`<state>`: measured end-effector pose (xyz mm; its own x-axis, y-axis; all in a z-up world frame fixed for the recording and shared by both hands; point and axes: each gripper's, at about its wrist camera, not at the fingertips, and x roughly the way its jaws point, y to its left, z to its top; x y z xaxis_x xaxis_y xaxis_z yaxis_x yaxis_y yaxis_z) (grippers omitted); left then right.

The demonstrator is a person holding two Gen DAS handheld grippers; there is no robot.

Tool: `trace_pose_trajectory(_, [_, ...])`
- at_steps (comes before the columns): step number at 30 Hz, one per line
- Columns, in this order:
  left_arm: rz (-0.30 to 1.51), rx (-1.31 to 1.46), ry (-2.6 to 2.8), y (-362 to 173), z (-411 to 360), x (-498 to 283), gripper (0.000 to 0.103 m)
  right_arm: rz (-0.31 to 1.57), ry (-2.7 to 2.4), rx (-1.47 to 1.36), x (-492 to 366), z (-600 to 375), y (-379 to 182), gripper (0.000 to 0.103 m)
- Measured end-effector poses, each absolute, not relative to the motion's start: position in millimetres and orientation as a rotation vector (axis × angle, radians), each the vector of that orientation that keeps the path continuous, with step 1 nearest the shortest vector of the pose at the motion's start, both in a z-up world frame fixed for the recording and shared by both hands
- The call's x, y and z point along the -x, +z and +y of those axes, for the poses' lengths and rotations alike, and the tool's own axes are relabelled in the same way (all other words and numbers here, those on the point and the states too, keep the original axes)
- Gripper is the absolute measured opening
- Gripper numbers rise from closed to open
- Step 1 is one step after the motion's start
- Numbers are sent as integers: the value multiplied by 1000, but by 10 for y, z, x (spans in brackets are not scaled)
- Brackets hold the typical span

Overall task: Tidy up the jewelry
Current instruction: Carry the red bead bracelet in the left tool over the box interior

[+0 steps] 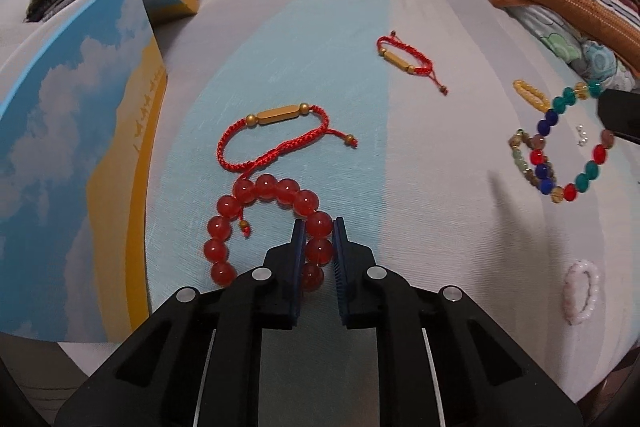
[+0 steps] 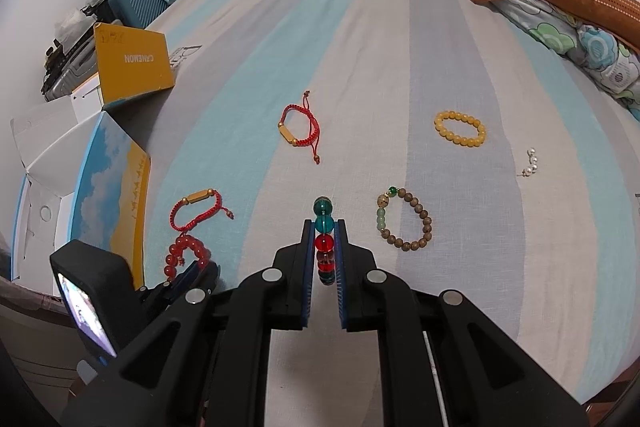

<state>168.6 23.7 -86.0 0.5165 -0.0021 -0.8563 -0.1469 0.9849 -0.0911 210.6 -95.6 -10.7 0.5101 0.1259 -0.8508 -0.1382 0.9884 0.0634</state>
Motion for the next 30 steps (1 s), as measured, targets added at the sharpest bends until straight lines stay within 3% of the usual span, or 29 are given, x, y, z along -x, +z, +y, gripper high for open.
trace_pose_trajectory(30, [987,193,31,127,417,-1391,12,918,201,-40,-1942,-1090,436,9])
